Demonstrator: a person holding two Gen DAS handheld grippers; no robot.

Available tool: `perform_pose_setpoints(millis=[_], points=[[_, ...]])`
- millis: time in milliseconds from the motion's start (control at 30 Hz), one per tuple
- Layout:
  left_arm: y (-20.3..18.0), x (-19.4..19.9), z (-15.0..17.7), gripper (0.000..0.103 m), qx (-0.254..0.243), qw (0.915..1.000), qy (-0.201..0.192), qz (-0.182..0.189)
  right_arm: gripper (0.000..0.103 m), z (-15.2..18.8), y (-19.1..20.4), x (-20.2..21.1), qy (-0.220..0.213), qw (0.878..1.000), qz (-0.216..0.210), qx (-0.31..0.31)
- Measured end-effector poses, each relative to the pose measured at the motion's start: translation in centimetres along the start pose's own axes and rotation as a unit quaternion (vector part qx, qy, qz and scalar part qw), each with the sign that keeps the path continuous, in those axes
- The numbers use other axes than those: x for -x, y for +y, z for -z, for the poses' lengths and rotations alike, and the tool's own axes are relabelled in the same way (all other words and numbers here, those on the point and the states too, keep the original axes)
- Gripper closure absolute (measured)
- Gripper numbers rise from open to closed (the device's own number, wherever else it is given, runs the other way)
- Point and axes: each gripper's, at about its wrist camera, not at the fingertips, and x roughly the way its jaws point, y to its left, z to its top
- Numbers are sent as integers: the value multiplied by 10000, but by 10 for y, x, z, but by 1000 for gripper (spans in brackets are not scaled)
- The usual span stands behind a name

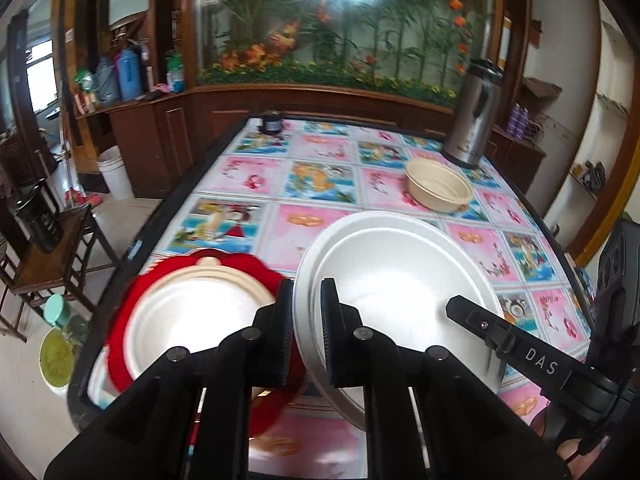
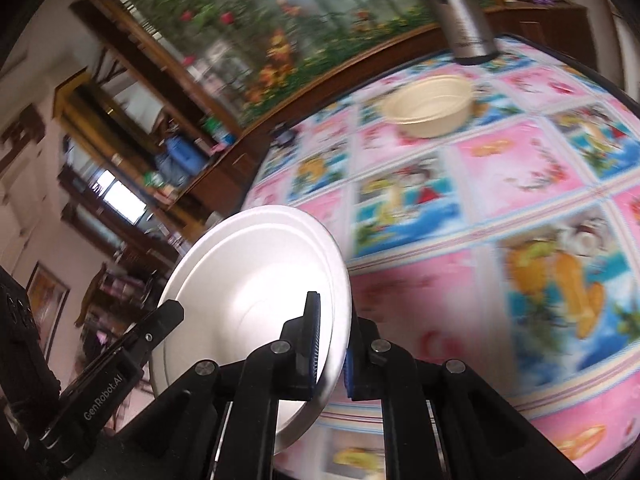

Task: Organize plates and bowls
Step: 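Lower the second white plate onto the stack and open the right tool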

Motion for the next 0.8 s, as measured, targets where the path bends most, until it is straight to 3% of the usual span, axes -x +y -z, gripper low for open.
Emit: perform_pose_setpoints(millis=[233, 467, 700, 800], points=[[66, 19, -2, 94, 513, 9977, -195, -386, 94, 3, 73, -29, 142, 9977, -351, 566], [108, 25, 5, 94, 858, 9936, -225, -697, 94, 18, 128, -52, 302, 9930, -585, 979], [125, 32, 14, 94, 881, 9919, -291, -867, 93, 32, 154, -55, 310, 9892, -582, 1308], [128, 21, 21, 94, 858, 9921, -102, -909, 93, 40, 156, -61, 366, 9881, -528, 1398]])
